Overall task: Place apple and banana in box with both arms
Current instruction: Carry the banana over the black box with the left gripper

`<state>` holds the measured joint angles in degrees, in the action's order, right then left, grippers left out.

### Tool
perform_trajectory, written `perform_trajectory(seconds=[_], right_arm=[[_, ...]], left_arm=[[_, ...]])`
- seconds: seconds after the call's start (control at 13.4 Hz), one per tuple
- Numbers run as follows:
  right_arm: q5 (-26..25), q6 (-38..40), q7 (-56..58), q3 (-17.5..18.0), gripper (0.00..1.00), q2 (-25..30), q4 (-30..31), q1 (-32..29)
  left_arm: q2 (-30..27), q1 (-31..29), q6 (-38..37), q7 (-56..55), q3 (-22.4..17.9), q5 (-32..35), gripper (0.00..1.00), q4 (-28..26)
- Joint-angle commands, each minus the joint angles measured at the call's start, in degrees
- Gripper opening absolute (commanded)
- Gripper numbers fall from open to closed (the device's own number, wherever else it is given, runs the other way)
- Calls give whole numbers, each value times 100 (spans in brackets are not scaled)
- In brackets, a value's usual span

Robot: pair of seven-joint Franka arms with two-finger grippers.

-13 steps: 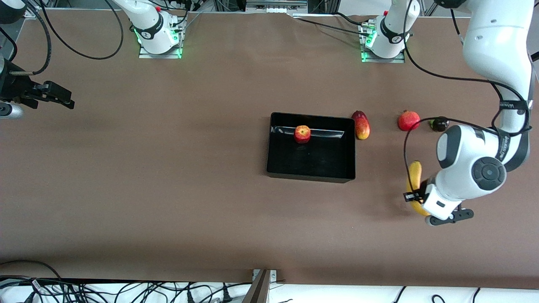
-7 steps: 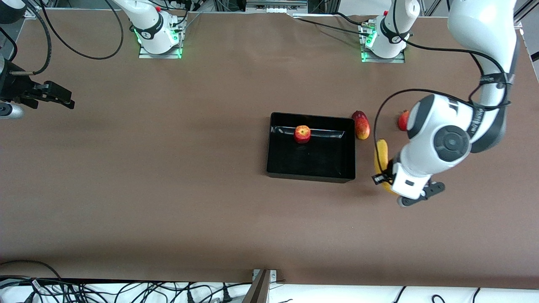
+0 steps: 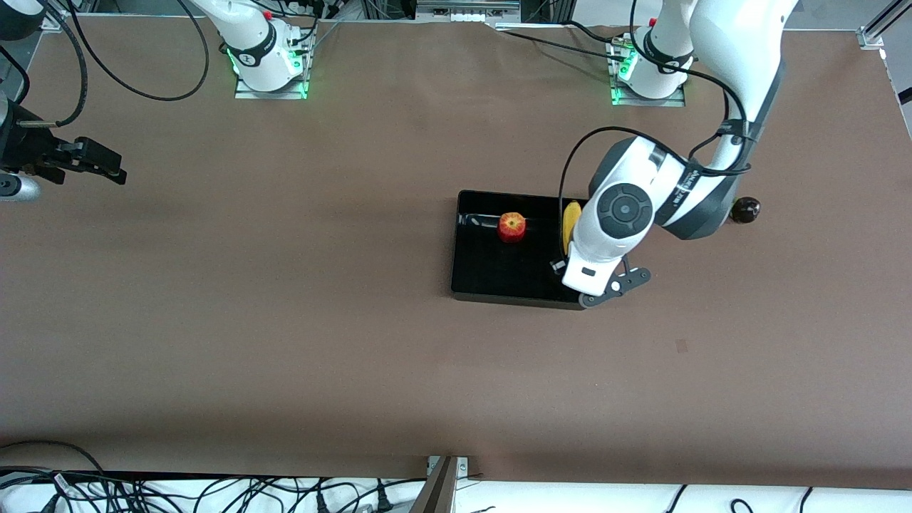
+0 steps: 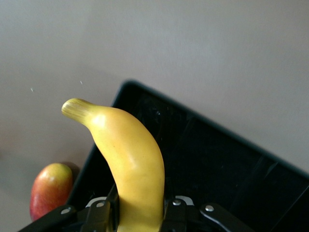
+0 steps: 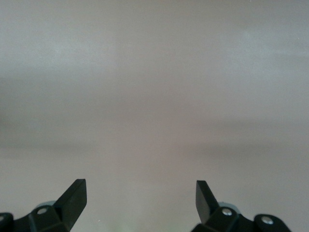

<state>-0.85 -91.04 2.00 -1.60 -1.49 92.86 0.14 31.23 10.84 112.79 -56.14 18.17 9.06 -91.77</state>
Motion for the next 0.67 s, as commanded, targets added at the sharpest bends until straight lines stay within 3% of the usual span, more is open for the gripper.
perform_trajectory(seconds=[0.0, 0.6], right_arm=[[23, 86, -60, 45, 100, 25, -58, -40], [23, 86, -51, 45, 100, 17, -58, -49]], left_arm=[[128, 41, 199, -55, 134, -115, 0, -183], [409, 190, 612, 445, 240, -80, 0, -455]])
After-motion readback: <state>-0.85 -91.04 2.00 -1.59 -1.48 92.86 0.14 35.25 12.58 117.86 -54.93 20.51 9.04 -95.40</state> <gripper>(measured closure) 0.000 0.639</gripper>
